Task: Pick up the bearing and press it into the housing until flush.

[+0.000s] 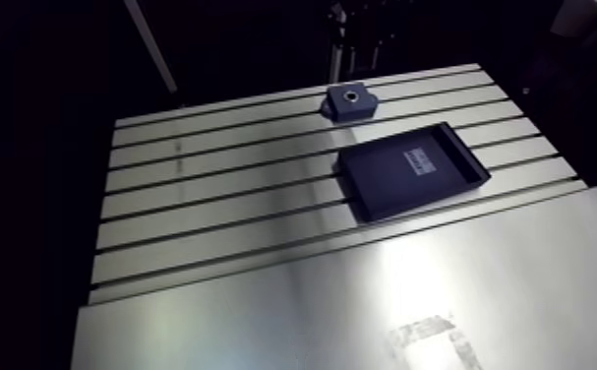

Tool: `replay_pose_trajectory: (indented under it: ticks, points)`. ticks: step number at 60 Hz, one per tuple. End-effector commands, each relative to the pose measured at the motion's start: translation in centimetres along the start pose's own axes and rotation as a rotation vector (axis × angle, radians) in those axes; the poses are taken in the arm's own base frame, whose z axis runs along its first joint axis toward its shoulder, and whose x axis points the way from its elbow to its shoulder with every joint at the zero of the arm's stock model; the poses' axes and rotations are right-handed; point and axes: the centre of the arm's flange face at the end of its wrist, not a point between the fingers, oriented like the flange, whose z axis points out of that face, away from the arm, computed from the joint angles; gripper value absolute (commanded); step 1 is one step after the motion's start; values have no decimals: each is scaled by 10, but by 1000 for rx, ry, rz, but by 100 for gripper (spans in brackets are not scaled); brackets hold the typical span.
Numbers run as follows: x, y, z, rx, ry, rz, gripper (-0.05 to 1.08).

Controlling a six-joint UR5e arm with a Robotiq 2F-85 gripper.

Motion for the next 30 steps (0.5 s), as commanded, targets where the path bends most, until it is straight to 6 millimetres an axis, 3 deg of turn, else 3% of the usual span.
replay_pose_trajectory:
  ticks: [1,13,15,21,30]
  points:
    - [-21,-8,-45,5,-10,-6,1]
    - [-49,-16,-91,22,-66,6,1]
    - [-60,-18,-109,23,-67,18,1]
    - [-77,-21,-135,12,-49,37,1]
    - [-99,-29,-160,15,-33,34,1]
